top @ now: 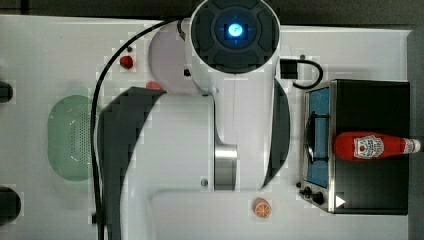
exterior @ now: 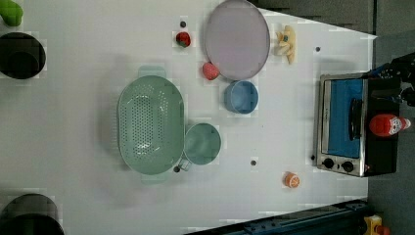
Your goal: Pick Ketchup from oven and place it on table.
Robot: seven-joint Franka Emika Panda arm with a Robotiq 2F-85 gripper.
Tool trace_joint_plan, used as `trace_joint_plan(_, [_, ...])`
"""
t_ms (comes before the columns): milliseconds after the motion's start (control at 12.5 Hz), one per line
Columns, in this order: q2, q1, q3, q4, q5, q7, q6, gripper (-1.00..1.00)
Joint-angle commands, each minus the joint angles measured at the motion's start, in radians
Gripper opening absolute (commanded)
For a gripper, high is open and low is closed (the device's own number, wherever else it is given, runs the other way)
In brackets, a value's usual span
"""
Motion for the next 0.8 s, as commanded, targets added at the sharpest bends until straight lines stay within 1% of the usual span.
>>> trace_joint_plan(80, [-0.379, -0.033, -0.065, -0.218, 0.008, 0.028, -0.142, 0.59])
trace_joint_plan(240, [-0.378, -0.037, -0.071, -0.218, 0.007, 0.028, -0.134, 0.99])
trace_joint_plan(480, [-0.363, -0.06, -0.124, -0.218, 0.007, 0.028, -0.061, 1.0])
trace_joint_plan(800, [-0.314, -0.093, -0.248, -0.217, 0.007, 0.027, 0.021, 1.0])
